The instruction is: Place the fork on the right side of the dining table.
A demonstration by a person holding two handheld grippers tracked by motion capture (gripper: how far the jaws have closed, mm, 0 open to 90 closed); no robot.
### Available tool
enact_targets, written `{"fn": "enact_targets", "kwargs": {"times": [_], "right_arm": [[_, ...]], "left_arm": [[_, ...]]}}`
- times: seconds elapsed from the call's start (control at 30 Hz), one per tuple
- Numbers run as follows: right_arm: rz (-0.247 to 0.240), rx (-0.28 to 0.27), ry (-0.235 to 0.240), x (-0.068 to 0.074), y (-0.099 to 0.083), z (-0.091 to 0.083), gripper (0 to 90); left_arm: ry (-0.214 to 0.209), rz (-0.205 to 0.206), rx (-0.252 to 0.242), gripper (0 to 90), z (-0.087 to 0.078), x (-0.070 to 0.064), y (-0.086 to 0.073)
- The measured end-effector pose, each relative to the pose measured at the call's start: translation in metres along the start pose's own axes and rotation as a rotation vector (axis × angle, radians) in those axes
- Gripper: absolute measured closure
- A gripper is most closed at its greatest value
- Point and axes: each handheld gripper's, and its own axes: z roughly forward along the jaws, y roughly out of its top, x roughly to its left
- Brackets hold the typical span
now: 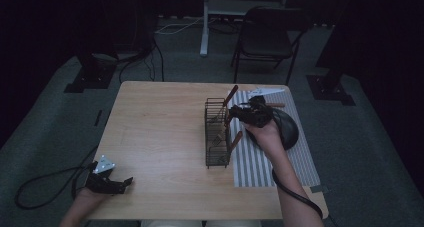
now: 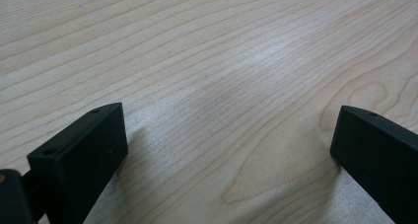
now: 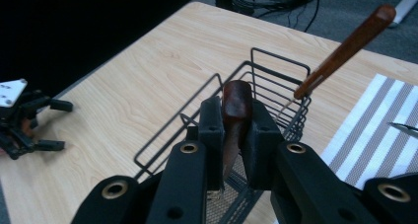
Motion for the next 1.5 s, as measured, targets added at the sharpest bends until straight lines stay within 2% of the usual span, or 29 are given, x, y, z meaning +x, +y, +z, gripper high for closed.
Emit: {"fn": "enact_targets", "kwargs": {"times": [0.33, 0.8, 1.1, 1.5], "right_arm": [[-0.013, -0.036, 0.026, 0.007, 0.008, -0.014, 80.9], [-0.016, -0.107, 0.021, 0.012, 0.022, -0.049, 81.0], [-0.015, -0.161, -0.004, 0.011, 0.030, -0.078, 80.9], [0.023, -0.197, -0.060, -0.001, 0.021, -0.102, 80.9]], "left_arm": [[0.000, -0.001, -0.001, 0.8, 0.000, 0.000, 0.000], [0.000, -0.001, -0.001, 0.8, 0.000, 0.000, 0.000], [0.000, -0.001, -0.001, 0.8, 0.000, 0.000, 0.000], [0.000, 0.000, -0.001, 0.8, 0.000, 0.000, 0.000]]}}
